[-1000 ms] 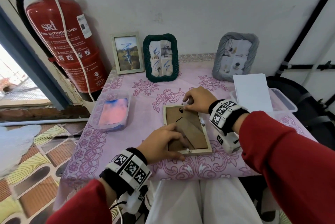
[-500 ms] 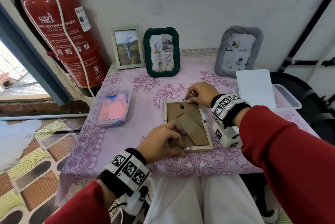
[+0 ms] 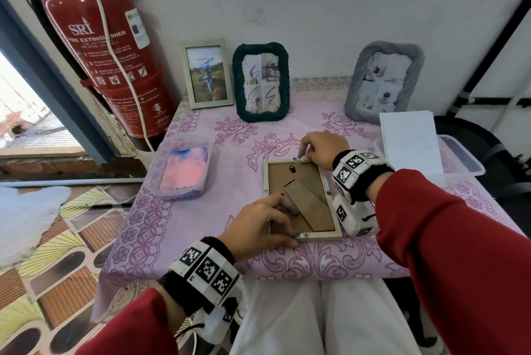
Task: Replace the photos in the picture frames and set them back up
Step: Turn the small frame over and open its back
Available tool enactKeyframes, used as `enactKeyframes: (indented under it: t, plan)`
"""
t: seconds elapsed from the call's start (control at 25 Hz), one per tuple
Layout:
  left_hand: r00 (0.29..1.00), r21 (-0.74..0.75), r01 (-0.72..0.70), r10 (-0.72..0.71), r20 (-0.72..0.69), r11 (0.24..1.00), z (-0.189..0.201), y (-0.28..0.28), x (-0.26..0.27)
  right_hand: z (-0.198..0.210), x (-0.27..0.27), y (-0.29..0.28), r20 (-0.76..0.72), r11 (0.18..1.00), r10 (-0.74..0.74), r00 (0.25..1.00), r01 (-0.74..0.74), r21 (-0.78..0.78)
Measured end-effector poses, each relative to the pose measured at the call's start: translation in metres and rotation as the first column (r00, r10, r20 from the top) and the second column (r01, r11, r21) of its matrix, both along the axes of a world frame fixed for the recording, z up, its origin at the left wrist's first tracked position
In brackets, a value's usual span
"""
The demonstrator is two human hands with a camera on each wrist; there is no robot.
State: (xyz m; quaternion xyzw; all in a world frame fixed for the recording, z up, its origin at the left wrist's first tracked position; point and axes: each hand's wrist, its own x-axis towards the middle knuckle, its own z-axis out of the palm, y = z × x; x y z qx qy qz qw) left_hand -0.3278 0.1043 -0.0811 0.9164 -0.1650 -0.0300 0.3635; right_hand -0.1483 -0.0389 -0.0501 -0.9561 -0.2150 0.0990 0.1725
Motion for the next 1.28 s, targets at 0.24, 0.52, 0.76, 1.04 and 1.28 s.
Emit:
enactKeyframes:
  t: [0.24, 0.52, 0.76, 1.04, 1.28]
  plan:
    - [1.0, 0.051, -0.025, 0.025, 0.005, 0.998, 0.001, -0.003, -0.003, -0.006, -0.01, -0.005, 0.054, 0.999, 0.024, 0.998, -0.021, -0.05]
    - [0.954, -0.199, -0.277, 0.294, 0.062, 0.94, 0.009, -0.007, -0.009, -0.001, -0.045, -0.023, 0.062, 0.989, 0.118, 0.991, -0.123, 0.077]
    - [0.866, -0.215, -0.499, 0.489, -0.099, 0.84, -0.001, -0.003, -0.006, 0.0, -0.101, -0.033, -0.106, 0.98, 0.132, 0.986, -0.113, 0.166]
    - [0.88, -0.126, -0.475, 0.465, -0.097, 0.871, -0.007, -0.004, -0.009, -0.013, -0.108, -0.037, -0.023, 0.994, 0.008, 1.0, -0.005, 0.108]
    - [0.867, -0.165, -0.495, 0.472, -0.16, 0.853, -0.004, -0.004, -0.009, -0.017, -0.11, -0.044, -0.02, 0.962, -0.029, 0.999, 0.034, 0.27]
